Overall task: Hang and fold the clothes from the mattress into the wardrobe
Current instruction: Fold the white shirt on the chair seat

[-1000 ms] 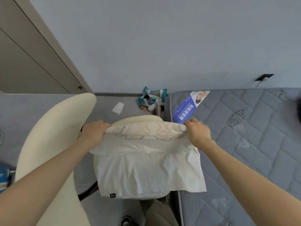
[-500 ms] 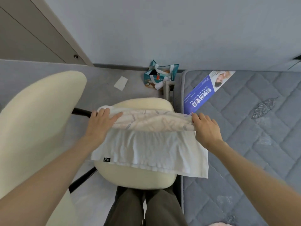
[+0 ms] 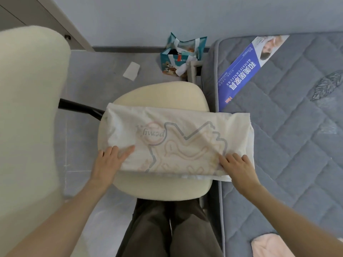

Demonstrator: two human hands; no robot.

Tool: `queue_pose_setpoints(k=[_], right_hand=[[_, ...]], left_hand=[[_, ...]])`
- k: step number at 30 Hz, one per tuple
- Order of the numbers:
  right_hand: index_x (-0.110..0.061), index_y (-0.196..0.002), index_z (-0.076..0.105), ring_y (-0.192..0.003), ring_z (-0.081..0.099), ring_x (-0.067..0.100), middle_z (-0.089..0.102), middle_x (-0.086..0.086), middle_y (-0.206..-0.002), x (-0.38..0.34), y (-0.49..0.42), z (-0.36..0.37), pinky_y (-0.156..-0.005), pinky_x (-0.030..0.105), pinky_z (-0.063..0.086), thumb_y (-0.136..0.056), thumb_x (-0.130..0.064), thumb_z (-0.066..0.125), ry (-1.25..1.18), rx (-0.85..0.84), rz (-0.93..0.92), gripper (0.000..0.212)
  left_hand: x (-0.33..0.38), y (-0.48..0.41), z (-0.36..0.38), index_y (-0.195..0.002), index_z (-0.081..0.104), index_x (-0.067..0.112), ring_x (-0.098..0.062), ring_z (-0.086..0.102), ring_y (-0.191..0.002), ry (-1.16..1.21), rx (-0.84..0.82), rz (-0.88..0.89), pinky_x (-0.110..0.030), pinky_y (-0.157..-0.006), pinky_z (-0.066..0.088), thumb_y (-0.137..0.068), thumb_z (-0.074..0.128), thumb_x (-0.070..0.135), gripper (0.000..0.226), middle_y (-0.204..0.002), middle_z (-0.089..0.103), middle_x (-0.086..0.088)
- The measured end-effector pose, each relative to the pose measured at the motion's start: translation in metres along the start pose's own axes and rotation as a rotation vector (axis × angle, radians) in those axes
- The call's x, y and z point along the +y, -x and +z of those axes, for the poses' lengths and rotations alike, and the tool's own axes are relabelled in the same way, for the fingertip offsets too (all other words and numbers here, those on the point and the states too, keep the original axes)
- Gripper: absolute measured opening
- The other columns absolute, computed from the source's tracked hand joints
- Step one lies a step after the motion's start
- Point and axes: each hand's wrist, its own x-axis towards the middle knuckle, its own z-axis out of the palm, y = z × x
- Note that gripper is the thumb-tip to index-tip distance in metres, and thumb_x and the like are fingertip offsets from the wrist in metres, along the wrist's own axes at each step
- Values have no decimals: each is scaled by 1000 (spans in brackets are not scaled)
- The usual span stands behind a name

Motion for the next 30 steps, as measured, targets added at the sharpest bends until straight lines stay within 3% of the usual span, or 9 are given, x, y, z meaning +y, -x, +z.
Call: queue_pose_setpoints(k=[2, 4, 7, 10, 14, 21, 24, 26, 30], right_hand=[[-10, -110, 62, -78, 55, 26, 56, 5, -89, -6, 3, 2, -63, 36, 41, -35, 0, 83, -28, -146, 39, 79], [-19, -119, 50, -110, 47, 24, 47, -1, -116, -10, 1, 0, -90, 38, 37, -68, -10, 67, -138, -254, 104, 55], [-18, -101, 62, -102, 54, 25, 60, -2, -103, -26, -6, -7, -87, 34, 34, -76, -9, 51, -394, -45, 243, 29], [-14, -117, 61, -112, 53, 30, 59, 6, -122, -53, -25, -8, -95, 43, 41, -71, -2, 61, -446, 282, 246, 48], [-14, -148, 30, -143, 24, 31, 26, 10, -156, -89, -64, -2, -113, 53, 21, -80, -11, 41, -384, 285, 244, 69], [-33, -151, 19, -146, 14, 32, 16, 3, -160, -46, -81, 54, -115, 56, 8, -95, -53, 24, -172, 246, 191, 60], [-33, -152, 13, -146, 9, 34, 11, 5, -160, -20, -70, 60, -118, 48, 8, -96, -56, 18, -222, 276, 305, 60], [-32, -152, 16, -146, 9, 33, 12, 6, -160, -19, -66, 55, -119, 46, 8, -97, -54, 20, -291, 289, 308, 60], [-25, -130, 52, -117, 45, 28, 49, 5, -134, -32, -47, 35, -96, 43, 40, -89, -59, 41, -381, 339, 165, 54]], left_hand=[[0, 9, 14, -139, 36, 23, -27, 40, -66, 54, 27, -41, -34, -52, 39, -71, 31, -1, 72, -73, 42, -10], [4, 13, 18, -134, 43, 18, -28, 34, -72, 118, 43, -81, -38, -57, 43, -60, 54, -3, 78, -78, 42, -12], [29, -1, -3, -109, 61, 5, -29, 35, -82, 275, 59, -186, -47, -72, 48, -42, 79, -14, 72, -93, 39, -13], [70, -39, -27, -127, 55, 11, -38, 43, -110, 402, 61, -147, -53, -94, 42, -59, 75, -9, 74, -121, 44, -18], [123, -90, -17, -148, 28, 23, -41, 26, -139, 441, -31, -102, -65, -106, 20, -89, 46, 23, 61, -153, 28, -14], [112, -99, 44, -148, -1, 41, -35, -8, -145, 361, -95, -172, -66, -107, -8, -90, 17, 62, 65, -160, -6, -5], [100, -98, 42, -145, -18, 43, -34, -22, -143, 375, -150, -269, -66, -106, -12, -87, 5, 65, 66, -156, -25, -5], [101, -105, 27, -147, -14, 39, -37, -17, -143, 427, -132, -268, -67, -107, -9, -90, 7, 60, 65, -157, -20, -7], [118, -151, -8, -150, 3, 39, -35, -9, -145, 462, -60, -21, -62, -110, -6, -100, 24, 48, 56, -160, -8, -7]])
